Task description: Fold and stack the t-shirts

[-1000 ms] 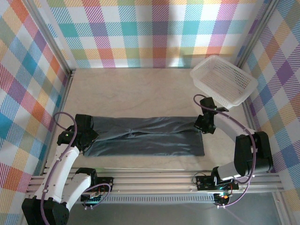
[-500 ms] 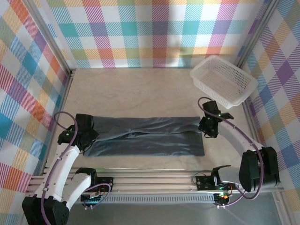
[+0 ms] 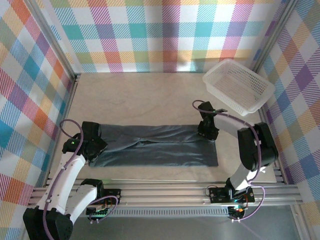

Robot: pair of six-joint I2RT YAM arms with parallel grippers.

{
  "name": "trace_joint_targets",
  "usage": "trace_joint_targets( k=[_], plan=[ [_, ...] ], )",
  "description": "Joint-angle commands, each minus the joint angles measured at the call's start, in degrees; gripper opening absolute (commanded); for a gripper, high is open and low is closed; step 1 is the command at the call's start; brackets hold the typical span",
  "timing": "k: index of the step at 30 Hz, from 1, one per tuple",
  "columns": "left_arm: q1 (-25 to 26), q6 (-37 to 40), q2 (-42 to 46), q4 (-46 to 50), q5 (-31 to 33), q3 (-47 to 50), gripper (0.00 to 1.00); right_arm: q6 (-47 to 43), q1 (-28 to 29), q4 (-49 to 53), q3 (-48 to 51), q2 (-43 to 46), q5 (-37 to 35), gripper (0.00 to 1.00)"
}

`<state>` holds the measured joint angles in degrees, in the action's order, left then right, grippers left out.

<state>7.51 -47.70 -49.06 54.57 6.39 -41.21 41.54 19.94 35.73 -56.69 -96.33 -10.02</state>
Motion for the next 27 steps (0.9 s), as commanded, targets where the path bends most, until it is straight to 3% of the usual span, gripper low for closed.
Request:
trace_joint_targets(
  k=[1,14,25,26,27],
  plan=[
    [3.8,-2.1,1.4,5.3,-0.8,-0.6,0.0,-1.5,-0.1,3.9,-1.8,-1.0,-2.1,0.26],
    [16.0,-7.0,-2.9,4.4,3.8,1.7,0.0,-4.3,-0.2,4.2,-1.2,1.7,-5.2,0.26],
    [21.3,-8.5,-5.8,3.0,5.3,0.0,0.0,-4.8,-0.2,4.9,-2.4,3.6,-5.1,0.27],
    [21.3,-7.5,-6.3,2.4,4.4,0.0,0.08,-4.8,-0.2,5.0,-2.4,3.8,-5.1,0.27],
    [21.3,-6.9,-6.7,2.4,3.9,-0.7,0.23,-4.9,-0.2,5.0,-2.4,4.2,-5.1,0.28]
  ],
)
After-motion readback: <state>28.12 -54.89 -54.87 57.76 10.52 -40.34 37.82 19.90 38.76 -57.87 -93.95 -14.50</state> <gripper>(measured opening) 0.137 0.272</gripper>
